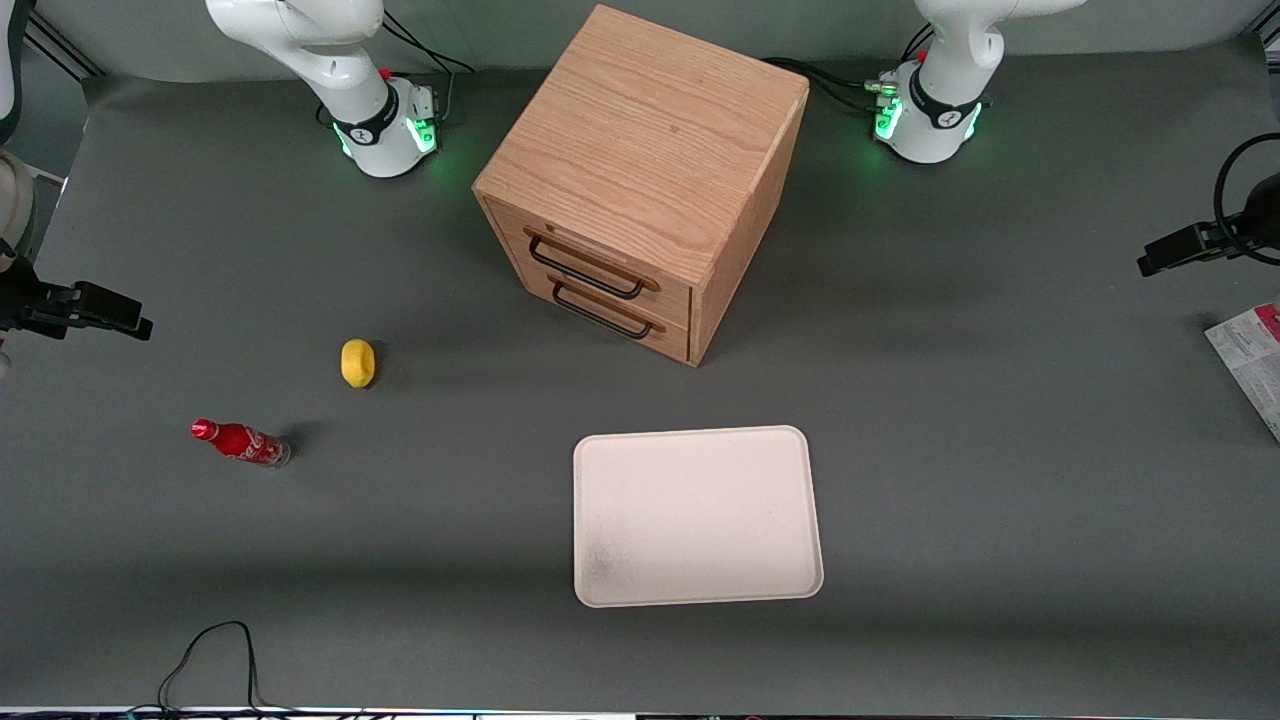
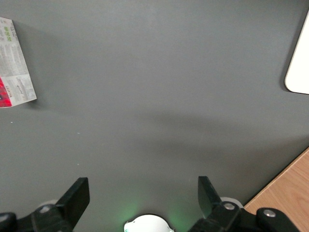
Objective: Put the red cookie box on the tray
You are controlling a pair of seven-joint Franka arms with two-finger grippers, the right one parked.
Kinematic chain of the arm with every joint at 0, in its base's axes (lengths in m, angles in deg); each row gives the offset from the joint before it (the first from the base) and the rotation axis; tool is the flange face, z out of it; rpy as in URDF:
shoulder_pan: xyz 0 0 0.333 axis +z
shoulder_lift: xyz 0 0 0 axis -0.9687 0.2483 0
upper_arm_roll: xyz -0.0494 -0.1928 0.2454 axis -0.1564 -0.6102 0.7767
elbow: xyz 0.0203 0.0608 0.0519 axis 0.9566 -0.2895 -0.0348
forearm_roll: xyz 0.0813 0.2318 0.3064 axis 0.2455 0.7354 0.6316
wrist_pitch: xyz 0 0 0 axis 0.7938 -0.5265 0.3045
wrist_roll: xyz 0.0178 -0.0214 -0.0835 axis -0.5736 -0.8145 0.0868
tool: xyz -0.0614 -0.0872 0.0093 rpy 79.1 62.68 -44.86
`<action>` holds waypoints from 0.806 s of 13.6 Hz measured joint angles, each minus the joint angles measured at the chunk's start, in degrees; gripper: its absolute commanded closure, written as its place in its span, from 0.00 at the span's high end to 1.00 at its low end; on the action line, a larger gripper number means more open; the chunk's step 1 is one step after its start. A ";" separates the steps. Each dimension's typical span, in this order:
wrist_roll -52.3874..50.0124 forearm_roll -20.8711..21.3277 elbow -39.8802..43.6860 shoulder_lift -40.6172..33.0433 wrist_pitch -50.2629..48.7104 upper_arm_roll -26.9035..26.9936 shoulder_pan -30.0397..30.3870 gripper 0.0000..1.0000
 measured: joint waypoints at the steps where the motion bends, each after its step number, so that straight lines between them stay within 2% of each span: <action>1: 1.63 0.00 0.02 0.11 0.07 0.06 1.35 1.00; 5: 11.37 0.24 1.51 1.43 0.20 0.28 8.33 1.00; 11: 30.69 0.41 6.94 7.71 0.72 0.45 22.69 1.00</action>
